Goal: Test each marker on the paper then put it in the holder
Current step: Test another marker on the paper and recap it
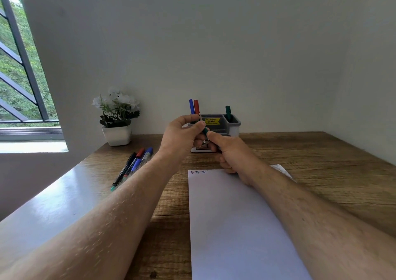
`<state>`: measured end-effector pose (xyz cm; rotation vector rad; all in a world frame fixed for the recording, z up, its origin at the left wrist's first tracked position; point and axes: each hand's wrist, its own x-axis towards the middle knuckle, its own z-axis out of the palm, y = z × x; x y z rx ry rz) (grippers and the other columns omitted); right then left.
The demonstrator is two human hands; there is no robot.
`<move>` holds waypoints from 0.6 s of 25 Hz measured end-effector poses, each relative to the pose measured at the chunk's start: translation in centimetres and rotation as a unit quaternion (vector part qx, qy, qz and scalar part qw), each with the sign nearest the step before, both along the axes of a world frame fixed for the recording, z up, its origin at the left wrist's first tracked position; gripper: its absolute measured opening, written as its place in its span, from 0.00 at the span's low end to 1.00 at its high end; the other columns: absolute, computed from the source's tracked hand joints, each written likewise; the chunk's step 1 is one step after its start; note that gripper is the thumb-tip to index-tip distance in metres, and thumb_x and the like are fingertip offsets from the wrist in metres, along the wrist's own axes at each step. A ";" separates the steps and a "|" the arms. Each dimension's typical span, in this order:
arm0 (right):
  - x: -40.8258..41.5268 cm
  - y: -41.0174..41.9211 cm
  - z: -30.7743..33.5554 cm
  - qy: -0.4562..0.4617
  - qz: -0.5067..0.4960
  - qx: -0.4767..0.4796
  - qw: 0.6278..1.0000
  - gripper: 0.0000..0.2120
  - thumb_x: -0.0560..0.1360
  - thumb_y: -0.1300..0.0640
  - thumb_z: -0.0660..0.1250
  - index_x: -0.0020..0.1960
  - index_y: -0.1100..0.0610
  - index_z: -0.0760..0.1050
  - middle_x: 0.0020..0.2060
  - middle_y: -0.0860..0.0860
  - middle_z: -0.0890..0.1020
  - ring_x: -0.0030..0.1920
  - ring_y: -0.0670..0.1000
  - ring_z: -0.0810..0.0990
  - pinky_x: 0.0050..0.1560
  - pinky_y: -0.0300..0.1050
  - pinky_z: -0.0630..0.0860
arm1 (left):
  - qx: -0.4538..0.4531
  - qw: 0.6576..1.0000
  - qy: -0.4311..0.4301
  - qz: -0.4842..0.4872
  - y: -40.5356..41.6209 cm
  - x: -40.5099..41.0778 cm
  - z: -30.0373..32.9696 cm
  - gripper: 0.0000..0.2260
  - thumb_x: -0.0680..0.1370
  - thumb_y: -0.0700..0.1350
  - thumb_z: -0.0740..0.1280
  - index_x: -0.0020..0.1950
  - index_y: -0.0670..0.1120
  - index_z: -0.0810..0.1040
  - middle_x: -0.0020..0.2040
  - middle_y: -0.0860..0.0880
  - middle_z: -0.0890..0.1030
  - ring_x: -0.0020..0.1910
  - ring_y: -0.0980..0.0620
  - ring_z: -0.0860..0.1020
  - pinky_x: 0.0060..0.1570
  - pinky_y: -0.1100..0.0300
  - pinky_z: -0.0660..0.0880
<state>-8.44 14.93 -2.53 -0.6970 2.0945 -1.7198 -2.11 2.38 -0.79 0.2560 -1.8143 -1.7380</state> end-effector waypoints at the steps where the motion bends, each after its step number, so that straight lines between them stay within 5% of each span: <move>1: 0.1 -0.1 0.1 0.002 -0.001 0.006 1.000 0.21 0.77 0.35 0.61 0.35 0.51 0.72 0.23 0.46 0.68 0.20 0.45 0.61 0.23 0.38 0.59 | 0.006 1.000 0.000 0.000 0.0 0.0 0.1 0.09 0.79 0.42 0.68 0.59 0.44 0.80 0.44 0.45 0.84 0.37 0.54 0.80 0.42 0.59 0.80; 6: 0.5 -0.5 0.2 0.021 -0.027 0.026 0.999 0.21 0.77 0.34 0.59 0.37 0.49 0.70 0.28 0.44 0.72 0.20 0.41 0.65 0.18 0.34 0.61 | 0.051 0.997 0.042 0.030 0.1 0.1 0.7 0.06 0.80 0.44 0.67 0.53 0.43 0.82 0.42 0.45 0.85 0.35 0.56 0.81 0.41 0.62 0.81; 11: 0.2 0.7 -0.2 0.008 0.036 -0.051 0.998 0.16 0.81 0.46 0.59 0.41 0.56 0.73 0.26 0.50 0.69 0.23 0.47 0.61 0.25 0.41 0.57 | 0.193 0.974 0.100 0.063 -0.7 0.1 1.5 0.07 0.81 0.41 0.64 0.57 0.41 0.79 0.47 0.42 0.85 0.43 0.50 0.83 0.44 0.60 0.81; 15: -0.2 0.8 -0.4 0.001 0.021 -0.121 0.992 0.12 0.80 0.52 0.58 0.43 0.56 0.76 0.26 0.51 0.68 0.23 0.47 0.59 0.24 0.39 0.54 | 0.211 0.976 0.044 0.043 -0.3 1.0 1.7 0.09 0.80 0.37 0.58 0.50 0.42 0.78 0.41 0.43 0.83 0.38 0.50 0.80 0.37 0.59 0.78</move>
